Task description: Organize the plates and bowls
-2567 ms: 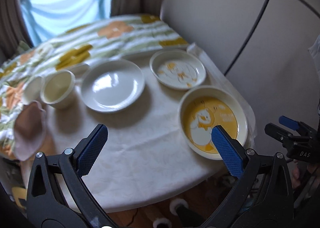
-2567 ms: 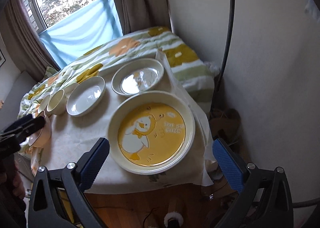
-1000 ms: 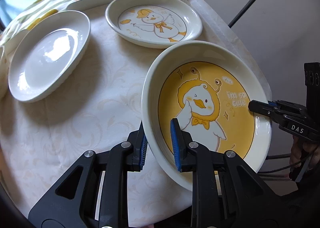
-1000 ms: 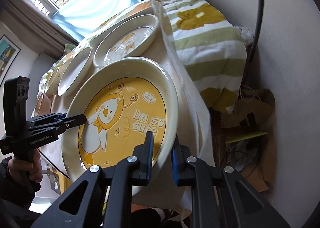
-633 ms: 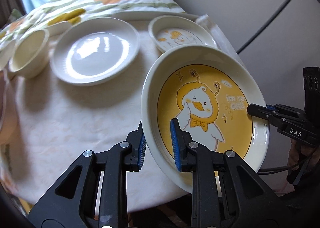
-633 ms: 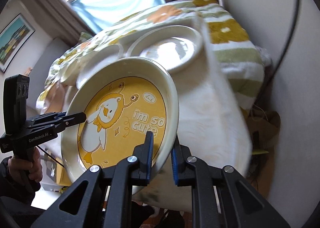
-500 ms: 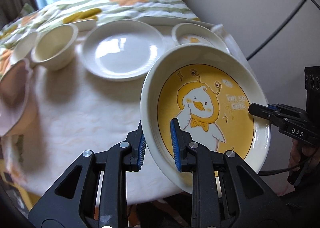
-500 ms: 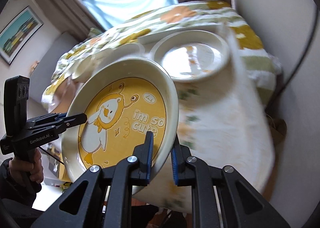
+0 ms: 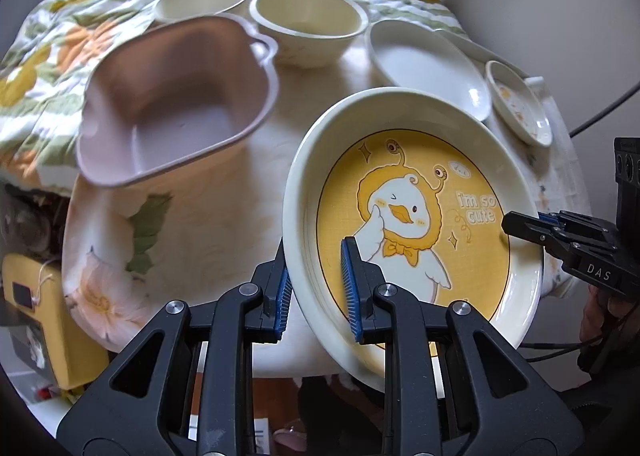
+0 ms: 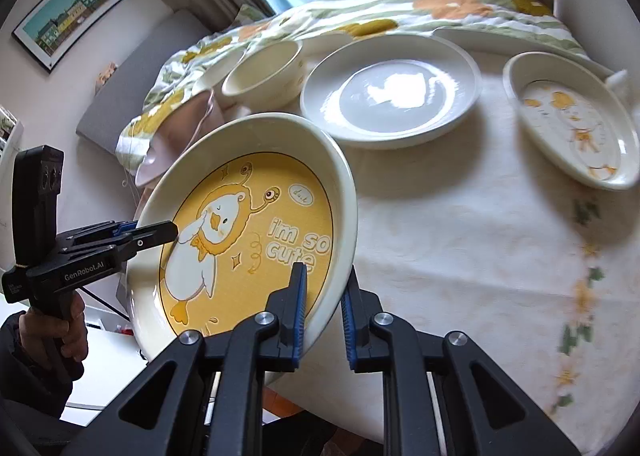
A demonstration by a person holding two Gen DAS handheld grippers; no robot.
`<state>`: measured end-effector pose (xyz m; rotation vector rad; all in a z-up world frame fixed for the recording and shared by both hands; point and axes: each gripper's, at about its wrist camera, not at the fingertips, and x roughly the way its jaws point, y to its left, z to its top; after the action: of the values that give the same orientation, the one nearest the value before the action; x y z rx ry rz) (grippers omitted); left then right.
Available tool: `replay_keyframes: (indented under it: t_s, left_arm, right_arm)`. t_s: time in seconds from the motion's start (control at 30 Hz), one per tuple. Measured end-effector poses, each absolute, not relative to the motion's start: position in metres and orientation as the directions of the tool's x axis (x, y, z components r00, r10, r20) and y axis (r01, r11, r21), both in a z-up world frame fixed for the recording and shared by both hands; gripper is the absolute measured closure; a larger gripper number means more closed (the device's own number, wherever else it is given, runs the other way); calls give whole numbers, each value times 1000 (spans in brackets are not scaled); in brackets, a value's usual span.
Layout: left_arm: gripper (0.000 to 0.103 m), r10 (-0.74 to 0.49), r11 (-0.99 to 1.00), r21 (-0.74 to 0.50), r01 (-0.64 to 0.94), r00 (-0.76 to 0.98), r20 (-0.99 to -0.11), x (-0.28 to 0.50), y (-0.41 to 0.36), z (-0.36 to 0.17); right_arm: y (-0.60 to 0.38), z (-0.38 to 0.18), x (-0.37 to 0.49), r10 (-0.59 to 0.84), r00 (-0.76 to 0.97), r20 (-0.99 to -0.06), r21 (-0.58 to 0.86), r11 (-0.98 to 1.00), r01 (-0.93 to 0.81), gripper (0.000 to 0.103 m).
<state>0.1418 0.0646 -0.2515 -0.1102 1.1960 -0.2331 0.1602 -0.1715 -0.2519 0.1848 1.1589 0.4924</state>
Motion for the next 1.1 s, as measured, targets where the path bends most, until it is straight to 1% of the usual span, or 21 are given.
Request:
replay_keyframes:
  t_s: [0.17,0.37,0.47,0.57,0.9,1.03,1.1]
  left_arm:
    - [84,-242,970,-214,117,332,-912,147,93,-273]
    - [84,-219,974,-186,130,331,-918,150,99,-290]
    - [84,-242,969,-208,133,345,-907,151,103,-291]
    - [84,-216,973,-172,151,353,-910,149,100,-290]
    - [83,-184,978,-134,159,364,-913,148,93,-289]
    - [79,-177,980,-129,153,363,-915,148,91,-289]
    - [74,-176,980,-128,155,362,-915,148,89,-290]
  right_arm:
    - [-138,-268,167,456,281,-844,381,880,-283,88]
    - [-127,-282,164,438,289,-851,365,890,-275,88]
    - [-130,-283,162,452,301,-840,381,885,-266,88]
    - [-128,-282,160,441,306,-844,365,889,-277,88]
    - [-128,-282,159,428,306,-850,351,894,-277,88]
    - [-125,-283,158,413,295,-862,338,901,-273,86]
    - [-122,-285,157,399,290,-870,326,907,-268,80]
